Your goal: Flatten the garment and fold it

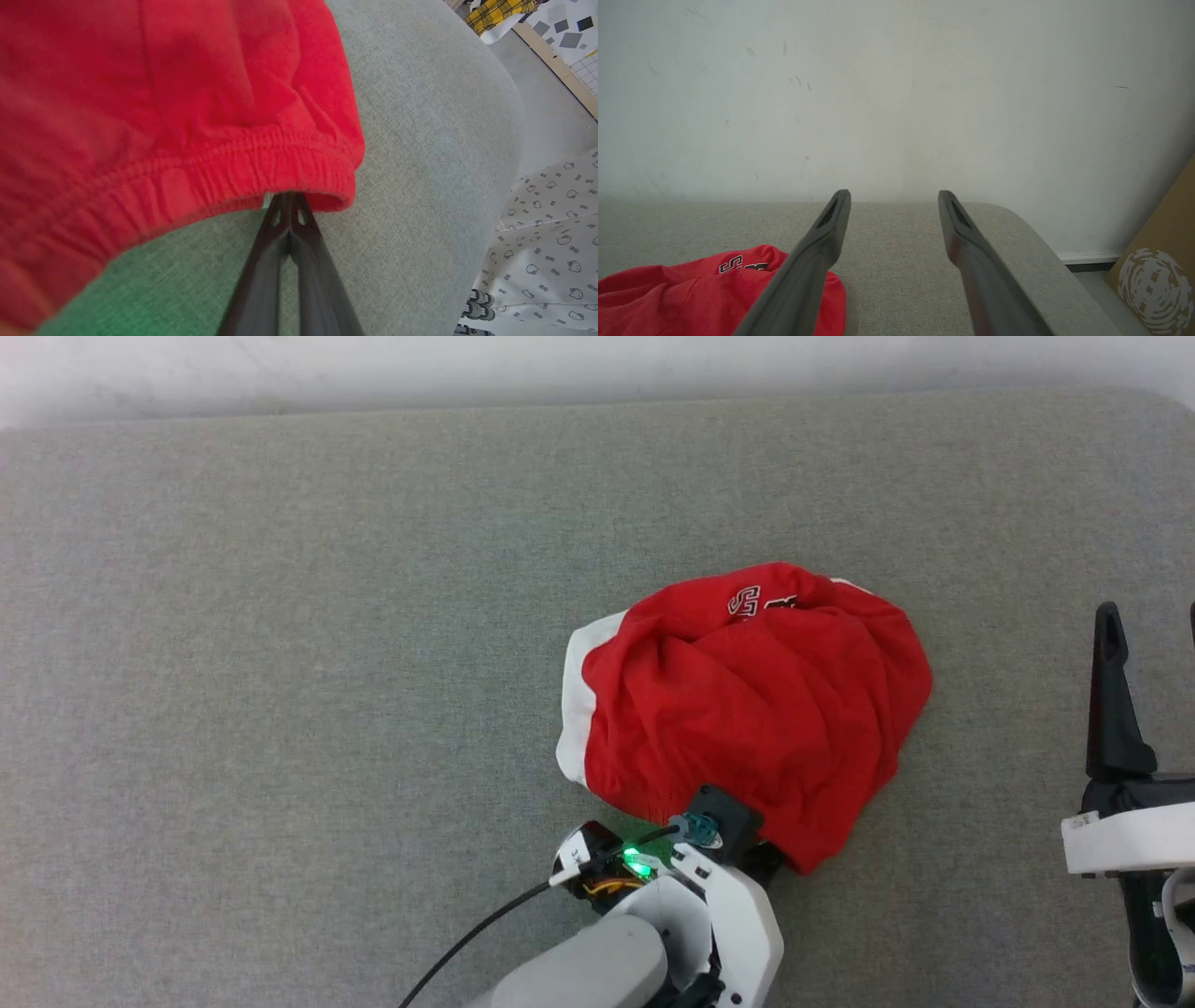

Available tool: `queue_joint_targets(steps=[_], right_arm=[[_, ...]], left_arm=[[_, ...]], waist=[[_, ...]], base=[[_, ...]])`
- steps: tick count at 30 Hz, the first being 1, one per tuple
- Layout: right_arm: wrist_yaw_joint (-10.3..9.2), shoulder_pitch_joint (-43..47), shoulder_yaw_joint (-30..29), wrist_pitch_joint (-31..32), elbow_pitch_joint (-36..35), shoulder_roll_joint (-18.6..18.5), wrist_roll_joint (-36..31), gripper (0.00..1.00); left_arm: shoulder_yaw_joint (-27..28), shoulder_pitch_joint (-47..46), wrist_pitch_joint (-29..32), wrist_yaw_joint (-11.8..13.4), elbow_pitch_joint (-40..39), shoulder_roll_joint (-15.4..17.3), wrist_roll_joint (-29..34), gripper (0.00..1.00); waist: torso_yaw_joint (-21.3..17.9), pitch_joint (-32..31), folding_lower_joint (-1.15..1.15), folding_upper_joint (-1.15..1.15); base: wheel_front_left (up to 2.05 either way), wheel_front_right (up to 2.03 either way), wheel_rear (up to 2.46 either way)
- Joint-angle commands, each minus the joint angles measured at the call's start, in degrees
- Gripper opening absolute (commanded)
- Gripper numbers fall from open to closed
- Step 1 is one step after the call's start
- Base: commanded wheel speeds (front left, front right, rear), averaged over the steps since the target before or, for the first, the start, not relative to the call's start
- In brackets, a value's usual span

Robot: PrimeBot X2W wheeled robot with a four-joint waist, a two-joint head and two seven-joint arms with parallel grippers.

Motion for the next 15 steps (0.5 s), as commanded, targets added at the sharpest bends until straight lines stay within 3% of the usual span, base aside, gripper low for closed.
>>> queue_joint_targets(steps=[1,12,15], right_arm=[[-0.05,-0.92,0.11,-0.26,0.07,0.17,-0.20,1.00],[-0.05,0.66,0.05,0.28,-0.03,0.17,-0.98,1.00],[-0.05,1.11,-0.12,0.55,-0.17,0.17,-1.00,1.00]], left_arm=[[-0.76,-0.85,-0.24,0.02,0.89,0.02,-0.65,0.00],[-0.61,-2.58,-5.19,1.80,0.36,0.10,-4.91,0.00],[0.90,-1.37,-5.68,2.52,-2.40,1.83,-6.12,0.00]], waist=[[0.23,-0.09,-0.01,0.00],[4.12,-3.60,-0.01,0.00],[5.27,-4.70,-0.01,0.00]], base=[[0.00,0.00,0.00],[0.00,0.00,0.00],[0.00,0.00,0.00]])
